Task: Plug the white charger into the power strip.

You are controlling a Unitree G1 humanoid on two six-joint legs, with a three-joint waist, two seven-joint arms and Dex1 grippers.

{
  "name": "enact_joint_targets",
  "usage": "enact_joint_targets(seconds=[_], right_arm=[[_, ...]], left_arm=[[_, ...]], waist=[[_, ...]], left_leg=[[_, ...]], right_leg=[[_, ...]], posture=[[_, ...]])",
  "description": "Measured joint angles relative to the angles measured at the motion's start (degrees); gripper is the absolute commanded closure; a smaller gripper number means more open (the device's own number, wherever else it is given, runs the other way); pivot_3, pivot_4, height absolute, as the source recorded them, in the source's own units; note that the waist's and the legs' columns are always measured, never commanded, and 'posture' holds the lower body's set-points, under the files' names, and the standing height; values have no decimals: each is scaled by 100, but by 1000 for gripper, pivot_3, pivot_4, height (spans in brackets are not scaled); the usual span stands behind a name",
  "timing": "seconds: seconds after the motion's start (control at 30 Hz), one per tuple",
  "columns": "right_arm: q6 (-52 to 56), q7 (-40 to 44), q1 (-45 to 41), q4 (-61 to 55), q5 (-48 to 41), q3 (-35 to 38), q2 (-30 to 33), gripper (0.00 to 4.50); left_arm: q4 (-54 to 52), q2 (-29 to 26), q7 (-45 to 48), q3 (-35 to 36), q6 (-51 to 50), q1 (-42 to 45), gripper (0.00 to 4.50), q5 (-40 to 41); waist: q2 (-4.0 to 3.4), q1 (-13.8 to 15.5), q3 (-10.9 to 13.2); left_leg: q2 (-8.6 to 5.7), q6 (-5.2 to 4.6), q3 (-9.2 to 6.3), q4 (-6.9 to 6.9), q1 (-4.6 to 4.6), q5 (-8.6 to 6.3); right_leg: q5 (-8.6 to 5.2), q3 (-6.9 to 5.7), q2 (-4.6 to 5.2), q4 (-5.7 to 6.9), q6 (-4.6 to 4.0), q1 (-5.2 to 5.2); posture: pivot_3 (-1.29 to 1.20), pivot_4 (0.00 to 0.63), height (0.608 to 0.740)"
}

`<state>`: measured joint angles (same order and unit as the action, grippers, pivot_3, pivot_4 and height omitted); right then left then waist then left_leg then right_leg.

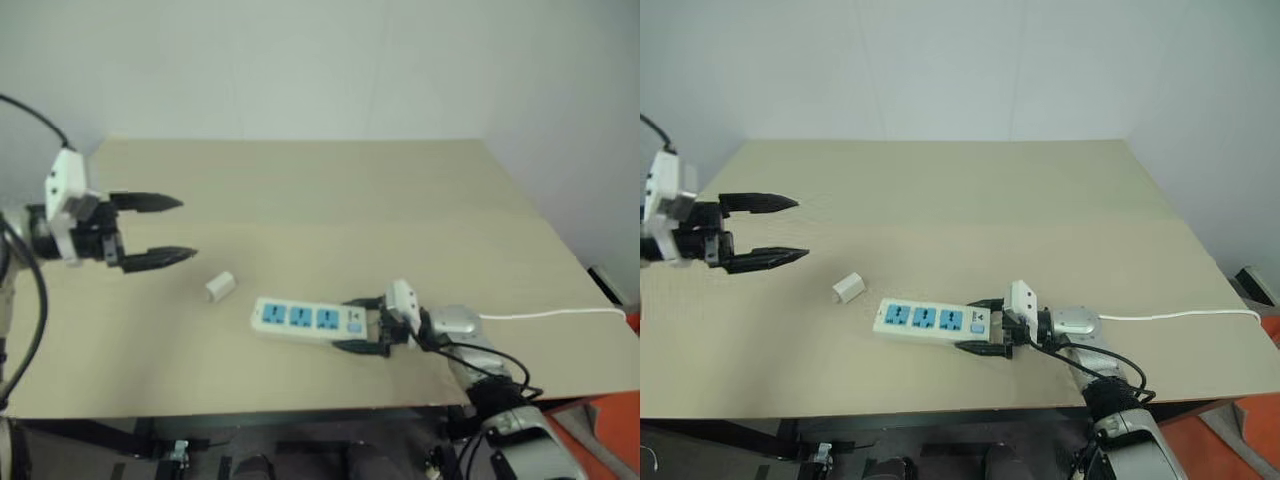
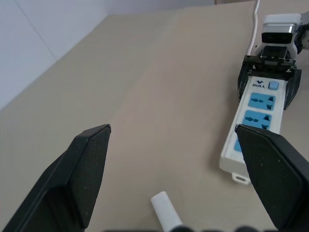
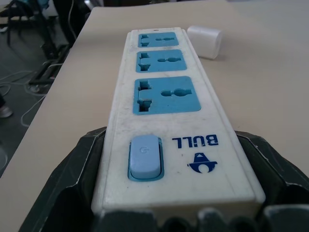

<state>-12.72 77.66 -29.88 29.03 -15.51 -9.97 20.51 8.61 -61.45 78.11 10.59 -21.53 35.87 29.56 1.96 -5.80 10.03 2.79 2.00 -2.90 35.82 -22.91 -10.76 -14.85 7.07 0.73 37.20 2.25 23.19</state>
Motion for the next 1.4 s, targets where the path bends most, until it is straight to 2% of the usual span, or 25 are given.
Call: enact_joint_targets(seconds=[0.13,0.3,0.5,0.57,0.63,0.7,0.87,1.0,1.17,1.4], right_arm=[[-352,275,-205,573,107,-39,-121,1079],[-646,373,-371,976,297,-73,-213,1079],[-835,301,-393,1091,374,-57,-370,1079],[-846,256,-366,1067,382,-54,-402,1079],[-848,218,-331,1014,386,-52,-408,1079],[-848,203,-294,960,385,-45,-398,1079],[-838,171,-240,884,385,-41,-398,1079],[-821,96,-200,795,388,-45,-436,1079],[-785,7,-73,650,385,-46,-447,1079],[-656,-171,113,385,366,-41,-450,1079]], left_arm=[[227,-112,116,-602,-454,573,0,-326],[661,-218,161,-1998,-1698,1741,0,-1382],[1339,402,583,-3762,-3671,3602,0,-2309],[1588,596,823,-4360,-3989,4073,0,-2595],[2164,871,1125,-5125,-4207,4586,0,-2965],[2899,1292,1268,-5585,-4299,4930,0,-3276],[4606,2406,1285,-6034,-4098,5453,0,-3871],[5574,2977,1061,-6020,-3683,5468,0,-4184],[6264,3214,908,-5908,-3023,5447,0,-4614],[6645,3480,879,-5886,-2312,5176,0,-5229]], waist=[[0,6,0],[-1,16,1],[2,5,1],[1,-22,2],[0,-30,2],[0,-22,2],[2,-20,3],[7,-69,6],[8,-88,7],[11,-87,8]], left_leg=[[5,0,-9,-3,-1,0],[2,0,-15,2,-1,0],[3,0,-24,8,10,0],[3,0,-23,4,18,0],[3,0,-26,3,20,0],[2,0,-27,4,20,0],[2,-1,-27,4,13,0],[2,-2,-29,3,9,-1],[0,-3,-29,4,4,-2],[-1,-3,-31,4,4,-2]], right_leg=[[0,-4,-7,6,-2,1],[-2,-6,-10,9,0,-3],[-6,-4,-23,45,-1,1],[-10,0,-24,52,-7,0],[-13,-1,-28,56,-9,0],[-18,-2,-28,62,-8,2],[-20,-1,-27,53,-7,1],[-20,-1,-27,54,-7,5],[-20,0,-25,45,-6,2],[-20,-2,-24,48,-6,0]], posture=[[0,150,740],[0,150,740],[0,150,740],[0,150,740],[0,150,740],[0,150,740],[0,150,740],[0,150,740],[0,150,740],[0,150,740]])
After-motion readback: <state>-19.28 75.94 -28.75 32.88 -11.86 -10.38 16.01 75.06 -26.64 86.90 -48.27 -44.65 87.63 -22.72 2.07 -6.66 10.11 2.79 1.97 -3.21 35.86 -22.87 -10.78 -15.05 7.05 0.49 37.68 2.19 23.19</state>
